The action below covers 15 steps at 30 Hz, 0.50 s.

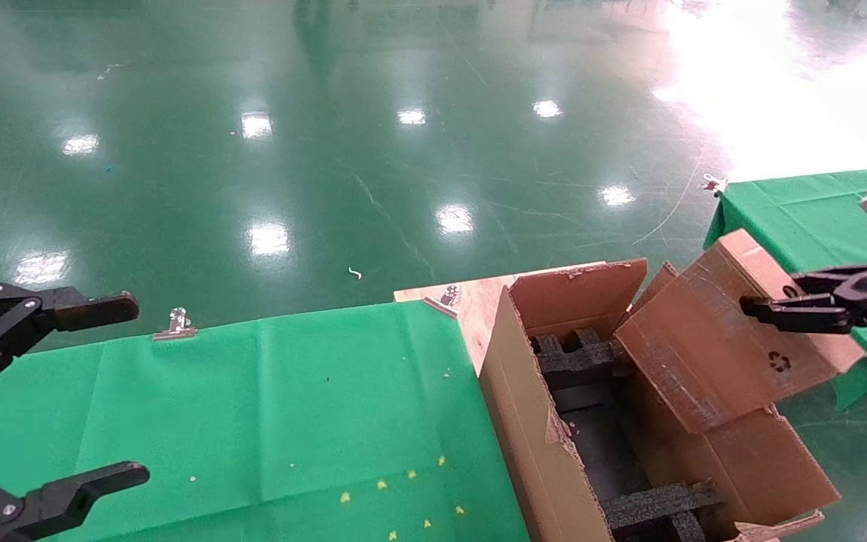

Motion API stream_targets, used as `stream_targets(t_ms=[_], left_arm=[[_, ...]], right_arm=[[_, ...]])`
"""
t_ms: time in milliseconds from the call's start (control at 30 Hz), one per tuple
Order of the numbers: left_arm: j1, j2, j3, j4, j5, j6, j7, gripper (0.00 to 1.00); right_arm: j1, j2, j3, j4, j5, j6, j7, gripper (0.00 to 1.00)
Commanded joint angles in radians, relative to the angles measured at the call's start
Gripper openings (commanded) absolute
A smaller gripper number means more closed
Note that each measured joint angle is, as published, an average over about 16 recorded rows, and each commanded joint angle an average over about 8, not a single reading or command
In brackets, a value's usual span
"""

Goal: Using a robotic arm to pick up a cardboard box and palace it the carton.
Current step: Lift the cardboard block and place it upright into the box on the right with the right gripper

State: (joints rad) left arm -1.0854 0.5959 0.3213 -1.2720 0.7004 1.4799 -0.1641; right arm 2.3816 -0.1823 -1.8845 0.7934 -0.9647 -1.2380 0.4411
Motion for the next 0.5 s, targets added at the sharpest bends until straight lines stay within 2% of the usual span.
stream_targets(t_ms=[33, 233, 367, 500], left_arm=[[0.000, 0.000, 0.000, 0.000, 0.000, 0.000, 0.000, 1.00], [0.000, 0.000, 0.000, 0.000, 0.000, 0.000, 0.000, 1.00], [0.000, 0.000, 0.000, 0.000, -0.001, -0.001, 0.000, 1.00], [0.000, 0.000, 0.000, 0.000, -0.001, -0.001, 0.000, 1.00]], right_arm=[[-0.010, 0.047, -0.005, 0.061, 0.003, 0.050, 0.063, 0.00], [-0.008, 0.131, -0.010, 0.200, -0.019, 0.146, 0.190, 0.00], [-0.010, 0.153, -0.012, 0.240, -0.025, 0.173, 0.213, 0.00], [-0.009, 0.145, -0.012, 0.227, -0.025, 0.165, 0.202, 0.00]])
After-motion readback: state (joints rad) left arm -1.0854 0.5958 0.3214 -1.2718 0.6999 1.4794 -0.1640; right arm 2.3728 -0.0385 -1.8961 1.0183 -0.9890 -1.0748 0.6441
